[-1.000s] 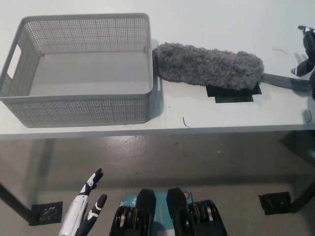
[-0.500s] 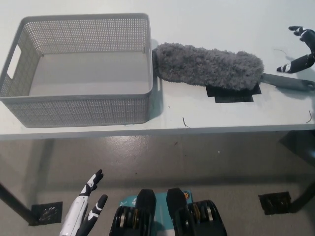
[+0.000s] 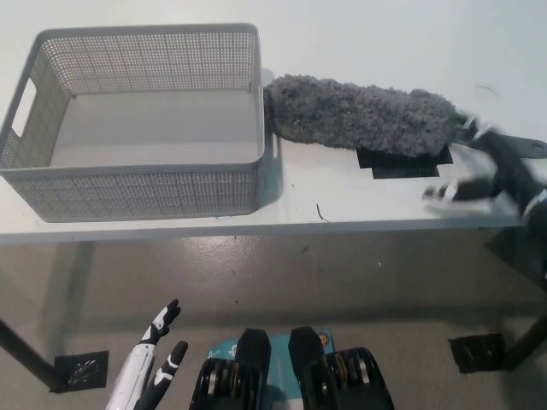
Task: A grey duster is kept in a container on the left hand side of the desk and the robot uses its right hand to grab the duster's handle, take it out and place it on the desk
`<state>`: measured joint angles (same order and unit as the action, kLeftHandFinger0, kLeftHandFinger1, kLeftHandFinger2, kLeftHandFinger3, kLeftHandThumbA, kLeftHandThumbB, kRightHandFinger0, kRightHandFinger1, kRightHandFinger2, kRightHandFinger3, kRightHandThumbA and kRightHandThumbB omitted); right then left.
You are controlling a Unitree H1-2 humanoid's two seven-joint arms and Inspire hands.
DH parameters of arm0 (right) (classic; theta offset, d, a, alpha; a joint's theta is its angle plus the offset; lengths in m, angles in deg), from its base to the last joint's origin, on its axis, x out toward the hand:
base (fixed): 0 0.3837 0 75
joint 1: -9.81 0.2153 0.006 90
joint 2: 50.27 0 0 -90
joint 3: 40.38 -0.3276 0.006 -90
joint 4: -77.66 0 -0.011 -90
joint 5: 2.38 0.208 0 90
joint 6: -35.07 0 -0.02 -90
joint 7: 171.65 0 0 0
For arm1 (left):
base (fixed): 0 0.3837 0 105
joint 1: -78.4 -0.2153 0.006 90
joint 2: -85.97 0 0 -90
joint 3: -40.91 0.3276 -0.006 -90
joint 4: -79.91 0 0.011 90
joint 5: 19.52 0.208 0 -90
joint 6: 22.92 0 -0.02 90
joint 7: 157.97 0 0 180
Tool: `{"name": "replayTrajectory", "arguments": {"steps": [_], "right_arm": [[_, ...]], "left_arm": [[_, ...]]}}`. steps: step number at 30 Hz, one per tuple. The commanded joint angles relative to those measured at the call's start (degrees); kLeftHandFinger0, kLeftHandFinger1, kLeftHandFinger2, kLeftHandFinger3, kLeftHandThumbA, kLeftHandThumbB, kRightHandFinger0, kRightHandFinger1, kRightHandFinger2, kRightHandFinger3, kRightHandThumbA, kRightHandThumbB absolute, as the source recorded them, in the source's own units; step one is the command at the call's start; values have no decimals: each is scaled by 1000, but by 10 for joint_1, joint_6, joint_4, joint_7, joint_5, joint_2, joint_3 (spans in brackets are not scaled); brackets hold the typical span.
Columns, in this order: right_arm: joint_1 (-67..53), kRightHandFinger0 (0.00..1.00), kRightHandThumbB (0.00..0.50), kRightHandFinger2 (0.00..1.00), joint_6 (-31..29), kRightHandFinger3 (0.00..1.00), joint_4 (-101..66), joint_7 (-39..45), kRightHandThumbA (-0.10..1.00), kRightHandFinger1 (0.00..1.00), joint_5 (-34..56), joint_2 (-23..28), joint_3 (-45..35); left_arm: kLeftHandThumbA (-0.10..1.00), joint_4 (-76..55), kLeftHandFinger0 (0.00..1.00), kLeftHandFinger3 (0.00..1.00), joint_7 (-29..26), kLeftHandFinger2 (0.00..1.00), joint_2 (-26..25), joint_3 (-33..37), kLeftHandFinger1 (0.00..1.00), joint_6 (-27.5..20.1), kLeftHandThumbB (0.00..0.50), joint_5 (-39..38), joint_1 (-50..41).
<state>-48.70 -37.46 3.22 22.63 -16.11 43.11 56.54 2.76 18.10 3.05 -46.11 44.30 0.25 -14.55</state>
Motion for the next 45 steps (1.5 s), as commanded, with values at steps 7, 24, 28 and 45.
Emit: {"name": "replayTrajectory", "arguments": {"steps": [7, 24, 28, 45], "right_arm": [[-312, 1000, 86, 1000, -427, 1000, -700, -122, 1000, 1000, 86, -232, 129], [-386, 1000, 239, 1000, -444, 1000, -321, -221, 1000, 1000, -27, -214, 69], [-366, 1000, 218, 1000, -444, 1000, -216, -258, 1000, 1000, -27, -195, 55], [-309, 1000, 269, 1000, -444, 1000, -21, -212, 1000, 1000, 32, -201, 15]], "left_arm": [[1000, -5, 1000, 1000, -8, 1000, -4, 10, 1000, -32, 12, 4, 14], [1000, 5, 1000, 1000, -8, 1000, 5, 18, 1000, -35, 11, 7, 28], [1000, 4, 1000, 1000, -6, 1000, 8, 21, 1000, -33, 45, 7, 30], [1000, 13, 1000, 1000, -15, 1000, 1, 43, 1000, -41, 117, -15, 41]]}}
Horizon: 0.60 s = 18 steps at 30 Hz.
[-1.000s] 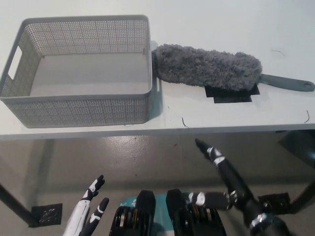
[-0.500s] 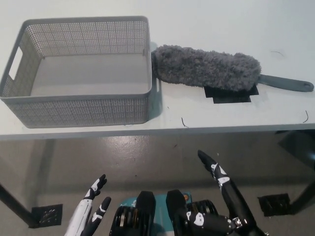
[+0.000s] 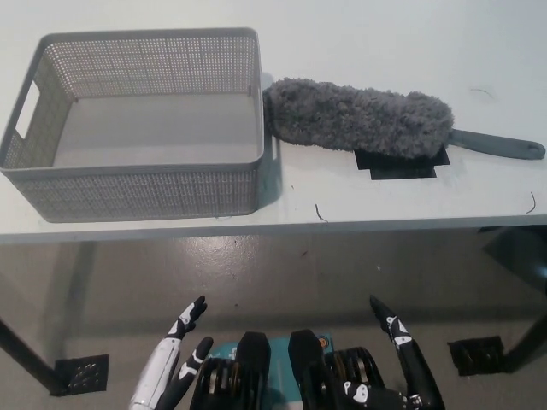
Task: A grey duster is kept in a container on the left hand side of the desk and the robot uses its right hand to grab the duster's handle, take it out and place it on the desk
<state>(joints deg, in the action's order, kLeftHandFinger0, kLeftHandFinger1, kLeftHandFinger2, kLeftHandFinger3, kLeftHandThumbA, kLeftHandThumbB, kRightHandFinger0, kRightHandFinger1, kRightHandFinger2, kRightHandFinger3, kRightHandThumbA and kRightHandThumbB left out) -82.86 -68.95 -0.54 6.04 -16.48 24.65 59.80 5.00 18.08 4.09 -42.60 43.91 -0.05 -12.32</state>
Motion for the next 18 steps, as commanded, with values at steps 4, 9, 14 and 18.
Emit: {"name": "replayTrajectory", "arguments": {"steps": [4, 9, 14, 18], "right_arm": [[35, 1000, 251, 1000, -129, 1000, 16, -48, 1000, 1000, 35, -18, -20], [39, 1000, 224, 1000, -129, 1000, 15, -38, 1000, 1000, 47, -18, -21], [41, 1000, 205, 1000, -129, 1000, 13, -41, 1000, 1000, 39, -16, -19], [33, 1000, 212, 1000, -129, 1000, 7, -45, 1000, 1000, 28, -12, -15]], "left_arm": [[1000, -9, 1000, 1000, -13, 1000, -7, 7, 1000, -38, 121, -12, 19], [1000, -9, 1000, 1000, -15, 1000, -7, 6, 1000, -38, 116, -14, 21], [1000, -11, 1000, 1000, -18, 1000, -9, 7, 1000, -38, 99, -14, 21], [1000, -13, 1000, 1000, -22, 1000, -8, 10, 1000, -38, 92, -3, 14]]}}
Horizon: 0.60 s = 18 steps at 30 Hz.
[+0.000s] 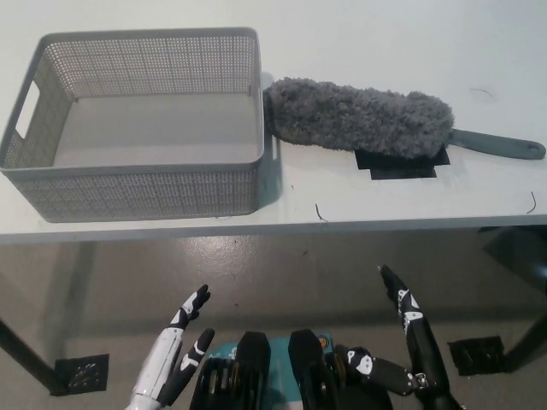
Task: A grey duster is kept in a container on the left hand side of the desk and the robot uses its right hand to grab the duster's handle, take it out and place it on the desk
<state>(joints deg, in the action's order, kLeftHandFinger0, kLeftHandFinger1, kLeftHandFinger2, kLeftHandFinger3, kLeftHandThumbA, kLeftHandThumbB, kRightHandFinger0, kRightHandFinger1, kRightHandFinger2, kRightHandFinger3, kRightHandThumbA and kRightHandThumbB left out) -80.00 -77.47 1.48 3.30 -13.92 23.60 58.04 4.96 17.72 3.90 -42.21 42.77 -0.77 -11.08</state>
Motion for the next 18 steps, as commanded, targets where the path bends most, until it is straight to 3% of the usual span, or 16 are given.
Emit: {"name": "replayTrajectory", "arguments": {"steps": [1, 3, 11, 13, 18], "right_arm": [[4, 1000, 213, 1000, -44, 1000, -13, -19, 1000, 1000, 2, -1, 3], [5, 1000, 206, 1000, -44, 1000, -11, -19, 1000, 1000, 4, 0, 4], [-14, 1000, 208, 1000, -44, 1000, -20, -14, 1000, 1000, -3, 3, 10], [-15, 1000, 204, 1000, -44, 1000, -20, -14, 1000, 1000, -3, 3, 11], [-13, 1000, 202, 1000, -44, 1000, -19, -11, 1000, 1000, 3, 3, 11]], "left_arm": [[1000, -12, 1000, 1000, -19, 1000, -6, 7, 1000, -26, 91, 5, 2], [1000, -11, 1000, 1000, -22, 1000, -7, 8, 1000, -26, 71, 2, 3], [1000, -21, 1000, 1000, -21, 1000, -5, 11, 1000, -26, 75, 7, -18], [1000, -22, 1000, 1000, -21, 1000, -5, 10, 1000, -26, 36, 6, -20], [1000, -15, 1000, 1000, -25, 1000, -1, 7, 1000, -26, 9, 7, -14]]}}
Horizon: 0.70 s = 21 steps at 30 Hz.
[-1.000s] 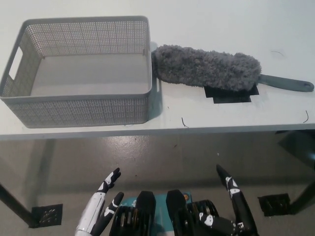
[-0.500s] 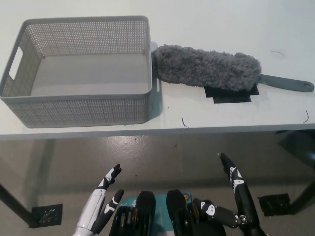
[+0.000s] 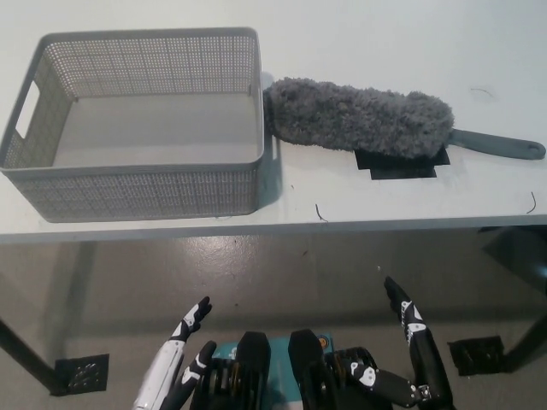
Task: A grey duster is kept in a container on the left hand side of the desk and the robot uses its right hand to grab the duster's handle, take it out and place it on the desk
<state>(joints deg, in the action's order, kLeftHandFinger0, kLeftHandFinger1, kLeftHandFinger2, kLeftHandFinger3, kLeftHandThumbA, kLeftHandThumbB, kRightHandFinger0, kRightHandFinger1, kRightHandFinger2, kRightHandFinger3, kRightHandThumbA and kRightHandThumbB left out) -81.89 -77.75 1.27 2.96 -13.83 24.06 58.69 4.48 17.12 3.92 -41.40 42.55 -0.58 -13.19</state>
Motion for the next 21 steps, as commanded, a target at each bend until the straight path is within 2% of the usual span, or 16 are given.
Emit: {"name": "replayTrajectory", "arguments": {"steps": [1, 9, 17, 21], "right_arm": [[6, 1000, 200, 1000, -41, 1000, -17, -7, 1000, 1000, 3, -1, 5], [9, 1000, 169, 1000, -41, 1000, -14, -4, 1000, 1000, 1, 0, 9], [12, 1000, 166, 1000, -41, 1000, -10, -9, 1000, 1000, -8, 3, 14], [18, 1000, 142, 1000, -41, 1000, -8, -11, 1000, 1000, -11, 10, 21]], "left_arm": [[1000, -11, 1000, 1000, -17, 1000, 0, -3, 1000, -23, 15, 7, 6], [1000, -14, 1000, 1000, -16, 1000, -2, -7, 1000, -18, 15, 13, 5], [1000, -14, 1000, 1000, -18, 1000, -1, -8, 1000, -16, 15, 18, 5], [1000, -17, 1000, 1000, -18, 1000, -1, -8, 1000, -10, 3, 22, 7]]}}
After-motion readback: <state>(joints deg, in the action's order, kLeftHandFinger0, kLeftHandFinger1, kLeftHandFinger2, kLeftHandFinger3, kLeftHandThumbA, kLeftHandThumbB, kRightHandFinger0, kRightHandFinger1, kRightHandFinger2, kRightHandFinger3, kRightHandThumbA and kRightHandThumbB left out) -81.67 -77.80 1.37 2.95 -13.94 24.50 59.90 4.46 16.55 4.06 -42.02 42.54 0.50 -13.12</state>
